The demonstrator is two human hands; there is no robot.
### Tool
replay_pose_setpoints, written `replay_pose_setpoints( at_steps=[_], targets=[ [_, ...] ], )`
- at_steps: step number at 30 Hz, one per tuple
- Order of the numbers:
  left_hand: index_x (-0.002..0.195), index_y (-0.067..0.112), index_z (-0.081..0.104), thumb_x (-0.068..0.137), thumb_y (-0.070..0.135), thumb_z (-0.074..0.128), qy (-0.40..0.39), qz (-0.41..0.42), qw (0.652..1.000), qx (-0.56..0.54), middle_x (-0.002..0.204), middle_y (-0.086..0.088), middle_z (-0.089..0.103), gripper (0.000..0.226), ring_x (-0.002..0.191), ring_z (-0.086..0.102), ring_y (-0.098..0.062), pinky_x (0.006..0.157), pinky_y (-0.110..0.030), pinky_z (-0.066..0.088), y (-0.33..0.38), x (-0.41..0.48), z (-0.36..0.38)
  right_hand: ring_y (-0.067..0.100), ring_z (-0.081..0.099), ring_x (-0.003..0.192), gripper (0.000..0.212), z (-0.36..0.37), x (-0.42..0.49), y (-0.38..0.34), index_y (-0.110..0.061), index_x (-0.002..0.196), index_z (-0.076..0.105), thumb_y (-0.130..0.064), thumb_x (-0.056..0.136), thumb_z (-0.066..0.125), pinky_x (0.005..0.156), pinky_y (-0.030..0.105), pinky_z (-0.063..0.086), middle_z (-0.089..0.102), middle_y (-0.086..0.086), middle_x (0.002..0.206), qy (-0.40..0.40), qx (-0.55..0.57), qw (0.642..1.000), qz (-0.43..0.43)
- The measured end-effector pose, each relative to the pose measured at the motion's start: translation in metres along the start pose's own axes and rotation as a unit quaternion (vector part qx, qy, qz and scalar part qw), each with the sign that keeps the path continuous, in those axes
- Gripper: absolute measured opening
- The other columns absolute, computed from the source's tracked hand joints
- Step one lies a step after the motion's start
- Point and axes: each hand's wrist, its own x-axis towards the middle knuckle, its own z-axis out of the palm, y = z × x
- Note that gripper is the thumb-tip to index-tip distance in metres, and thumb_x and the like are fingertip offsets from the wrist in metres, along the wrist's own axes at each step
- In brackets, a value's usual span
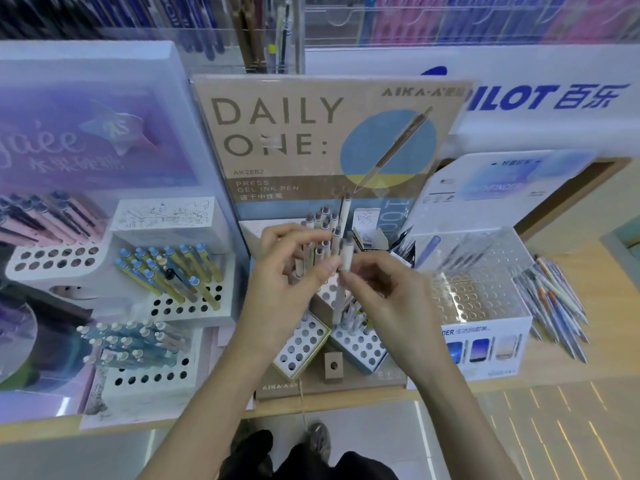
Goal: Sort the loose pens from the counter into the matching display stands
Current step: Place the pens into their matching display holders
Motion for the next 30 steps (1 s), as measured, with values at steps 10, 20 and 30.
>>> replay_pose_setpoints(
  at_steps=[10, 20, 30],
  targets=[
    [0.139, 0.019, 0.044, 0.097, 0.021, 0.051, -0.003, 0.044, 0.978, 0.202, 0.141, 0.015, 0.037, 0.043, 0.130, 0.030, 0.007, 0.106, -0.004, 0.019, -0.026, 0.002, 0.006, 0.008, 0.068, 0.080, 0.012, -0.004, 0.041, 0.033, -0.026, 0.084, 0.061, -0.017, 0.089, 0.067, 0.071, 0.022, 0.053, 0.069, -0.003, 0.081, 0.126, -0.008, 0.991, 0.046],
    [0.135, 0.015, 0.051, 0.093, 0.029, 0.053, -0.006, 0.057, 0.982, 0.178, 0.138, 0.008, 0.043, 0.044, 0.128, 0.037, 0.004, 0.105, -0.007, 0.026, -0.033, 0.007, 0.001, 0.018, 0.066, 0.082, 0.010, 0.015, 0.053, 0.040, -0.005, 0.096, 0.070, -0.012, 0.089, 0.066, 0.076, 0.027, 0.050, 0.070, 0.007, 0.088, 0.032, -0.165, 0.986, -0.022],
    [0.137, 0.032, 0.041, 0.089, 0.038, 0.060, -0.010, 0.051, 0.987, 0.152, 0.138, 0.014, 0.039, 0.051, 0.127, 0.029, 0.017, 0.101, 0.000, 0.021, -0.028, 0.008, 0.001, 0.012, 0.063, 0.093, 0.023, 0.003, 0.058, 0.037, -0.009, 0.109, 0.069, -0.002, 0.090, 0.058, 0.085, 0.024, 0.049, 0.070, 0.002, 0.102, -0.051, -0.207, 0.977, 0.010]
  ],
)
